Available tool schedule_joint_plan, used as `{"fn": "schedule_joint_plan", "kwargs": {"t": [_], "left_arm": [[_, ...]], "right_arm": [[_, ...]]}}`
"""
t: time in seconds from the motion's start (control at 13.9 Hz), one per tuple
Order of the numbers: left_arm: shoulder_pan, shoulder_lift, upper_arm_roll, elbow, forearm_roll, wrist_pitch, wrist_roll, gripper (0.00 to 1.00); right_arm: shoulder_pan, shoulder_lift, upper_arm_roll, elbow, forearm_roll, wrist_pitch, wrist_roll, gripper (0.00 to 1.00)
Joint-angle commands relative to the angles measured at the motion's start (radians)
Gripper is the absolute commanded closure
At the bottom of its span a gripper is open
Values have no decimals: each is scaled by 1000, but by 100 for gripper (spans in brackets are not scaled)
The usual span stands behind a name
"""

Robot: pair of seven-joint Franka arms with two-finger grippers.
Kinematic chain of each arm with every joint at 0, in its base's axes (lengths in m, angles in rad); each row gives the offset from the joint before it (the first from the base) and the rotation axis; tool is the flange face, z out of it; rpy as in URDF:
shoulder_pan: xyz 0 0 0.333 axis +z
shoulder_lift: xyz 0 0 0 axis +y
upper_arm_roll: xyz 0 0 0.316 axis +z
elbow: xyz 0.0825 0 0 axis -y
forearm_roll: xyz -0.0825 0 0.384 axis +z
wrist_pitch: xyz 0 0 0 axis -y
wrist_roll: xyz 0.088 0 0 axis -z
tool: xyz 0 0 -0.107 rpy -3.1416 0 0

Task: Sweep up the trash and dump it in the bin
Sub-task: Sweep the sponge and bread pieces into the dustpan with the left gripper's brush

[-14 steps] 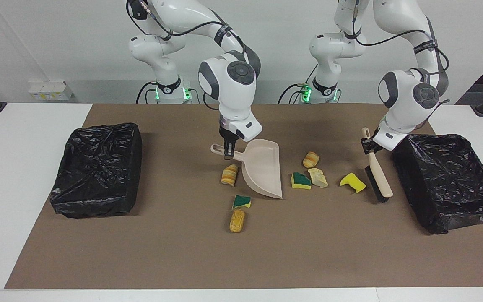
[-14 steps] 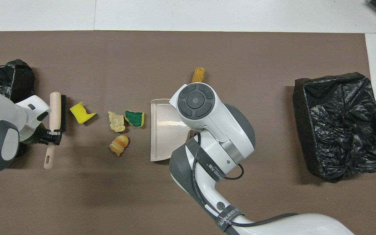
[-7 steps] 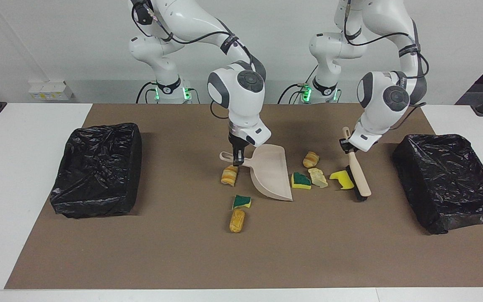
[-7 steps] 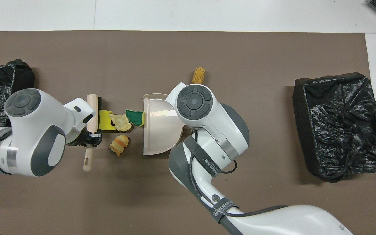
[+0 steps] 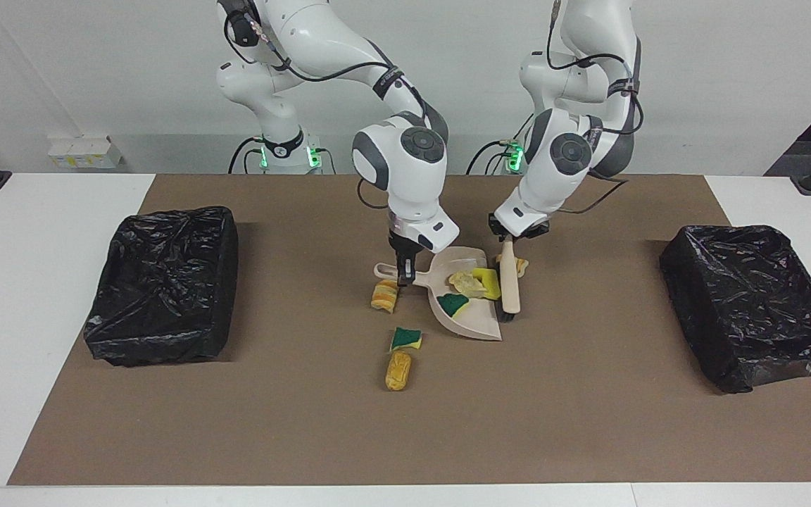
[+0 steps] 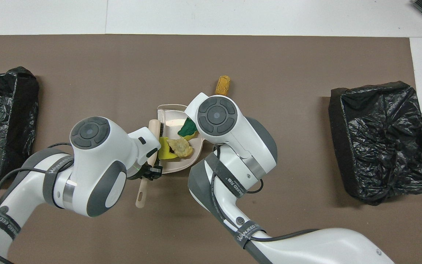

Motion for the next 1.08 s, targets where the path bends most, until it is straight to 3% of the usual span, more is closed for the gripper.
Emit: {"fn": "schedule_joint_plan", "kwargs": {"t": [0.0, 0.14, 0.29, 0.43, 0.72, 1.01], "left_arm": [[-28, -24, 16, 47, -14, -44, -59, 100], [-30, -67, 16, 43, -15, -70, -183, 100], [-30, -104, 19, 29, -12, -183, -335, 100], [-30, -154, 19, -26, -1, -221, -461, 100], [-31, -254, 14, -222, 3, -91, -679, 100], [-66, -201, 12, -276, -7, 95, -827, 100]], "right_arm": [[-10, 4, 5, -7, 7, 33, -36, 100], [-18, 4, 5, -6, 7, 33, -37, 100], [-20, 5, 5, -4, 7, 33, -40, 100], [-17, 5, 5, -7, 6, 34, -40, 100], [-9, 4, 5, -12, 9, 30, -37, 100], [-7, 2, 5, -13, 9, 25, -34, 100]]}}
